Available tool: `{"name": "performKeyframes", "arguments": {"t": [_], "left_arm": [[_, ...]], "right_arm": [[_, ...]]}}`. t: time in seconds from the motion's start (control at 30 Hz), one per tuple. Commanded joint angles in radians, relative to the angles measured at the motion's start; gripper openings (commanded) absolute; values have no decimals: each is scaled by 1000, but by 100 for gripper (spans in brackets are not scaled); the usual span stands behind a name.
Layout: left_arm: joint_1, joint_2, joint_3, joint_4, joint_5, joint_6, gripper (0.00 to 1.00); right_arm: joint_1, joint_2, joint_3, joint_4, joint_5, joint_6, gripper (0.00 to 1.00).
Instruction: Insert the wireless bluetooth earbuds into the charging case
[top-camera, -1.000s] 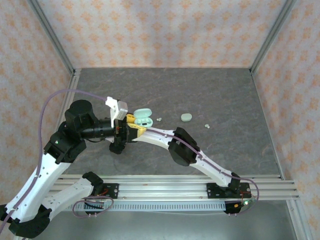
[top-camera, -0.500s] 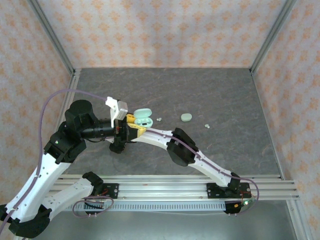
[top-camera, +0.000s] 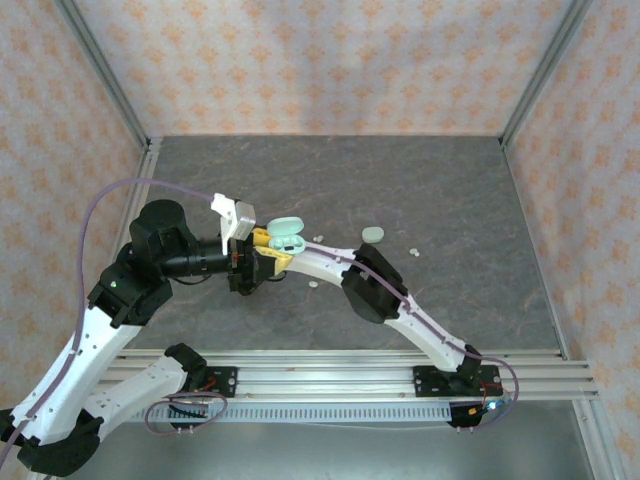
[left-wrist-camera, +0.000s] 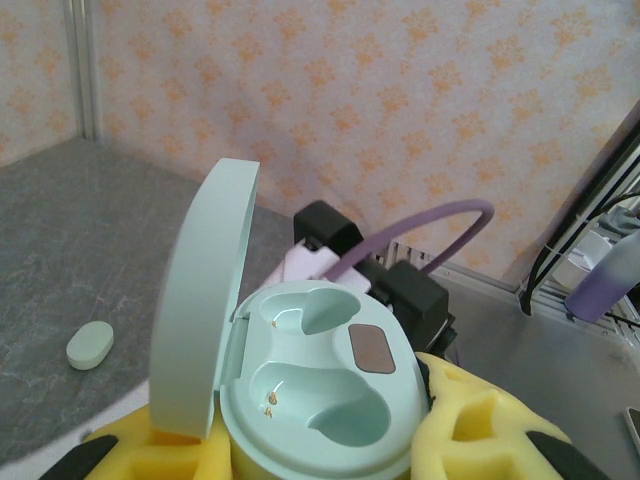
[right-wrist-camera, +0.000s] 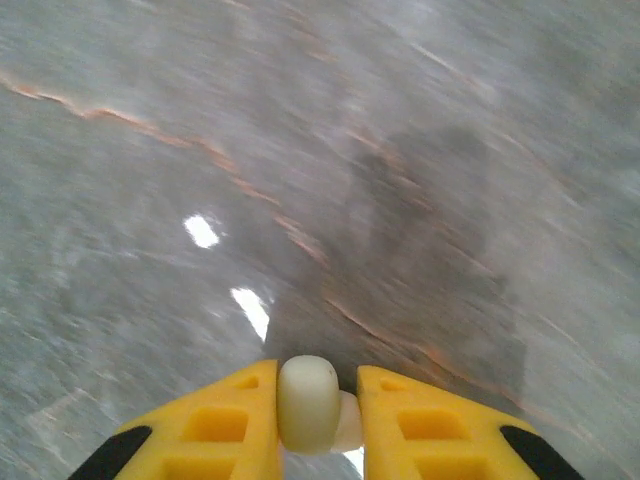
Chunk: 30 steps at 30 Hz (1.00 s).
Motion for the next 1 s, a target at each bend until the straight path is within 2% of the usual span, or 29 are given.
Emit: {"name": "performKeyframes", "arguments": {"t": [0.0, 0.2, 0.33, 0.6, 0.87, 0.97], "left_arm": [[8, -3, -9, 60, -13, -12, 0], [8, -1, -34, 78, -26, -13, 0], [7, -2, -58, 84, -43, -6, 0], [6, -2, -121, 92, -79, 6, 0], [7, -46, -252, 161, -138, 15, 0], [6, -49, -279, 181, -147, 17, 0]], "right_arm": [[-75, -79, -90, -47, 52, 159, 23], [-194, -224, -348, 32, 58, 377, 23], [-255, -290, -464, 20, 86, 439, 24], [-316, -284, -522, -52, 131, 469, 27], [-321, -319, -473, -106, 171, 464, 48], [-321, -334, -446, -149, 195, 447, 51]]}}
